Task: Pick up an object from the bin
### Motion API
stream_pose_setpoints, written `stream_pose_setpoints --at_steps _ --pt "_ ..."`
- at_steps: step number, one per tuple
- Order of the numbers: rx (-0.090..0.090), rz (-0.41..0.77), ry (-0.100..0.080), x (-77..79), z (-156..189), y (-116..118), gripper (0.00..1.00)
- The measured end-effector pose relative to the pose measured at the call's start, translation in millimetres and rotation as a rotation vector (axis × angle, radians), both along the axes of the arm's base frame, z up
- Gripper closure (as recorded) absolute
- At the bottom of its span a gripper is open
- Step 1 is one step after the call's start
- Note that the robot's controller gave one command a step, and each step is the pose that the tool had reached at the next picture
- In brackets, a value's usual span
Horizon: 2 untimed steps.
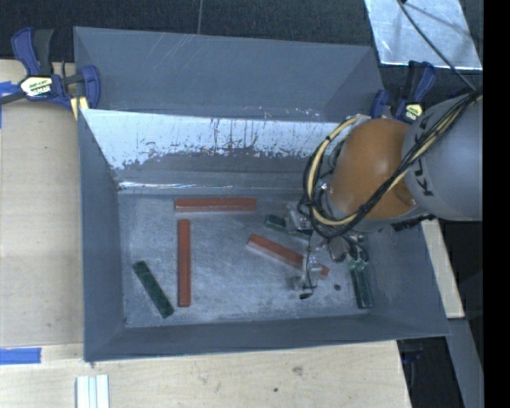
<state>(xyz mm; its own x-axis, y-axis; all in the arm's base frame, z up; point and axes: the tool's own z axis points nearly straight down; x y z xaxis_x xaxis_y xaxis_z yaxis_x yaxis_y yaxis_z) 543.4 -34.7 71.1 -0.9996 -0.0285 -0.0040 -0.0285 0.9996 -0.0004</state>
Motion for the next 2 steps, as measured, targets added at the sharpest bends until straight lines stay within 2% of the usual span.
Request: stream_pose_setpoints --at_steps 1,2 --pt "0.0 0.0 -0.007 1.5 1 0 1.0" --pt "-0.005 0.503 -0.005 -7.0 150 -51 1.0"
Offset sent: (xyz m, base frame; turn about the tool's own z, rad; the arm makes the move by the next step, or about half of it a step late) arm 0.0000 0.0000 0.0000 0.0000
